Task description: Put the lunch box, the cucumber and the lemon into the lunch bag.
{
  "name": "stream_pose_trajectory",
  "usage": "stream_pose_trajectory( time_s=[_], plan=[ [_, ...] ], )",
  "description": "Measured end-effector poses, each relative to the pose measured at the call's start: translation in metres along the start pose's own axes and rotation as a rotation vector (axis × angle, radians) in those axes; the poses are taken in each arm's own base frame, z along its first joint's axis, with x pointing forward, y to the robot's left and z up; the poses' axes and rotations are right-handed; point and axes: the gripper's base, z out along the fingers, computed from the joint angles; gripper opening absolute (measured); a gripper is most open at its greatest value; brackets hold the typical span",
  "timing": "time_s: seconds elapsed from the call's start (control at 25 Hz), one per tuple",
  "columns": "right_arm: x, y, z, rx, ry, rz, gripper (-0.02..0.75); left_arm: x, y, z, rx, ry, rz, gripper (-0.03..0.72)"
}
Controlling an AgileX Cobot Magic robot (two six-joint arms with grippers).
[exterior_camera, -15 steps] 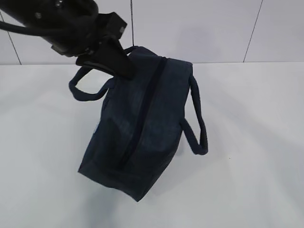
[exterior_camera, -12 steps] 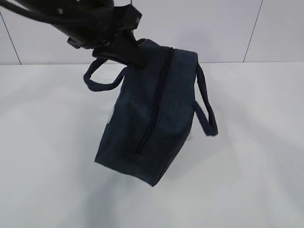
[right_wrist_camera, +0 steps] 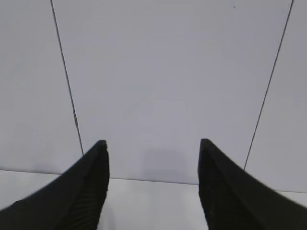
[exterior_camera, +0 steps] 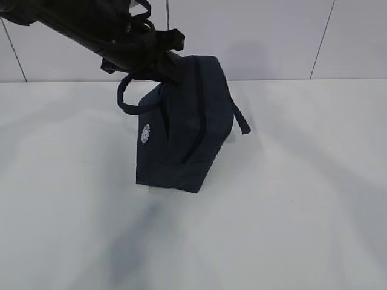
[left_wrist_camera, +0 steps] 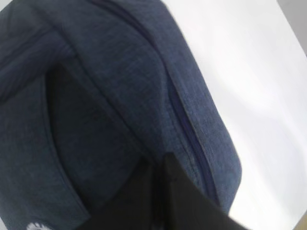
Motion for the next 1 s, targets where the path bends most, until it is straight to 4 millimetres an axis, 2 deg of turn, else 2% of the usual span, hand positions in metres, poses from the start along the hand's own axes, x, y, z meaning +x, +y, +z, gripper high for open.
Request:
stream_pose_trajectory(
  time_s=[0.2,0.32,0.4,0.52,0.6,0.68,1.0],
  plan=[
    [0.000,0.000,0.000,0.000,0.000,0.000,0.448,-0.004,0.020,-0.007,-0.017,0.016,-0.045,-0.003],
    [0.000,0.000,0.000,0.000,0.000,0.000,0.448,-0.005,0.031,-0.013,-0.022,0.043,-0.067,0.036],
    [0.000,0.000,0.000,0.000,0.000,0.000,0.448,-0.006,0.037,-0.017,-0.024,0.054,-0.079,0.108],
    [0.000,0.001,0.000,-0.007,-0.002,0.008,0.448,-0.010,0.043,-0.031,-0.029,0.047,-0.088,0.260],
    [-0.001,0.003,0.000,-0.037,-0.010,0.028,0.448,-0.015,0.042,-0.046,-0.036,0.014,-0.079,0.337],
    [-0.002,0.008,0.000,-0.093,-0.024,0.059,0.448,-0.020,0.041,-0.063,-0.055,-0.021,-0.055,0.372],
    [-0.015,0.040,-0.011,-0.470,-0.089,0.222,0.448,-0.028,0.010,-0.145,-0.189,-0.167,0.177,0.391]
  ],
)
